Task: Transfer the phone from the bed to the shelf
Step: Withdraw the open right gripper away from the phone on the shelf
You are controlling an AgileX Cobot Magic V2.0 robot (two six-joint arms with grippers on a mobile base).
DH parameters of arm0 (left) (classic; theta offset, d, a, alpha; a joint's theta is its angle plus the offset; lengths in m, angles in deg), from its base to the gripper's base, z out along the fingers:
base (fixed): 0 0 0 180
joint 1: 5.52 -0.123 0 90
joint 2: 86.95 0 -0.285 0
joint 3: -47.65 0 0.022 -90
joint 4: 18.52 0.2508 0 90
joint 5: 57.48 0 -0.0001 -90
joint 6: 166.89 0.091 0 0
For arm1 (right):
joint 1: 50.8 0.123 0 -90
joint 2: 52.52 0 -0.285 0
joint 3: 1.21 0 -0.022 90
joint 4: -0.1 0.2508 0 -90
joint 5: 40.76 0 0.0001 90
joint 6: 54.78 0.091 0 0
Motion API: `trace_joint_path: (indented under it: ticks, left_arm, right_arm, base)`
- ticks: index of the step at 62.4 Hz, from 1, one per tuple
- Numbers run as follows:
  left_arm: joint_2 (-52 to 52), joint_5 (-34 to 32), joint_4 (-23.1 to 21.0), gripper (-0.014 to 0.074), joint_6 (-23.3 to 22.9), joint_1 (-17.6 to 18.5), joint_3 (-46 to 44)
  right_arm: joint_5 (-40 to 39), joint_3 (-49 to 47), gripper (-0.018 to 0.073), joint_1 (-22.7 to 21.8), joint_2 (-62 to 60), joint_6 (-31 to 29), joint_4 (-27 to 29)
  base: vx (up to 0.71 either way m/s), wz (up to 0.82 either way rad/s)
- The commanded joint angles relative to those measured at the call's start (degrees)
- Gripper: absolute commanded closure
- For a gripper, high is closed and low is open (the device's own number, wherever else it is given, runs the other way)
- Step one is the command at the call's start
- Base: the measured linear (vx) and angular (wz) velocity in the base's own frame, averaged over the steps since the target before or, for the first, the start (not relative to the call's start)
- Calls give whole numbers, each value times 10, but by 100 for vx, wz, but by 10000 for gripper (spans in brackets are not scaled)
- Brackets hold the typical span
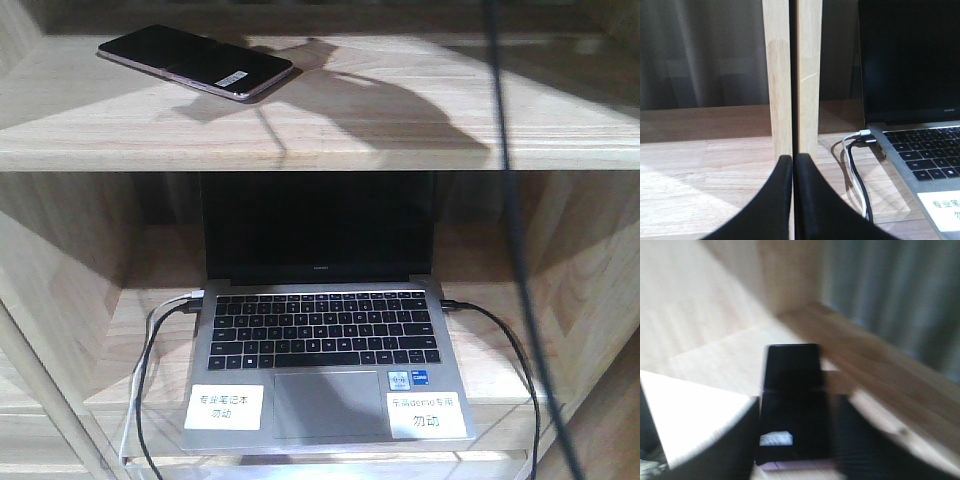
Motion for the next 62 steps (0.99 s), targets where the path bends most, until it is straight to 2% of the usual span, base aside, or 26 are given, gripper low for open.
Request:
trace_joint_path:
  ticks: [1,8,15,24,62]
  left_arm:
    - [-3,-42,-5,596,-2,0,1]
    - [-3,-42,-5,596,-2,0,1]
    - [-3,-42,-5,596,-2,0,1]
    - [-3,-42,-5,596,-2,0,1]
    - [-3,-42,-5,596,-2,0,1]
  right_arm:
    - [-51,21,475,0,-51,17,-19]
    - [-112,109,574,0,-103,26,-29]
    - [-193,206,570,0,-165,25,-29]
    - [-260,321,569,0,-245,19,-29]
    - [-287,639,565,0,-580,-7,-29]
  base:
    - [0,0]
    - [0,0]
    - [0,0]
    - [0,0]
    - [0,0]
